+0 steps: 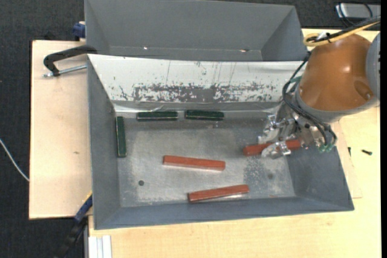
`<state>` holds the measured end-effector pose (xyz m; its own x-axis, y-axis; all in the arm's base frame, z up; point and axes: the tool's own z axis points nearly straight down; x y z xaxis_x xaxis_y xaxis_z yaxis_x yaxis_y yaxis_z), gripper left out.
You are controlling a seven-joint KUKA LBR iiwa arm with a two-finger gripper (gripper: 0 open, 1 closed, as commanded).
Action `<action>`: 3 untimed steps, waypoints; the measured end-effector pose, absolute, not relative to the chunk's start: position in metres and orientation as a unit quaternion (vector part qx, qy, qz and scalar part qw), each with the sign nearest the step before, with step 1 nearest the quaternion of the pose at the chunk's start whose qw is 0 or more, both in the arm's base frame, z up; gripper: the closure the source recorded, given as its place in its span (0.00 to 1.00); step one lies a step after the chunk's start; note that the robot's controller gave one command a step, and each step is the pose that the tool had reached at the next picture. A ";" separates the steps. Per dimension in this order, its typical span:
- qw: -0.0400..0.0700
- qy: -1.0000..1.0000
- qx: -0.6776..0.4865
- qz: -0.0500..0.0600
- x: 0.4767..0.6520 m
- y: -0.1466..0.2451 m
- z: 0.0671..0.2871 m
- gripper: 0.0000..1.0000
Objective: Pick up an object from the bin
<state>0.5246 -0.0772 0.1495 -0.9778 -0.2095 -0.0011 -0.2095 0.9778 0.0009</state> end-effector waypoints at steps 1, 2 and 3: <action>0.002 0.998 -0.066 0.000 0.533 -0.077 0.144 1.00; 0.000 0.998 -0.064 0.001 0.529 -0.074 0.174 1.00; 0.002 0.997 -0.073 0.000 0.535 -0.075 0.212 1.00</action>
Offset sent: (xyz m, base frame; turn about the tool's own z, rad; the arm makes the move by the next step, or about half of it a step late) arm 0.0018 0.0037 0.0487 0.0734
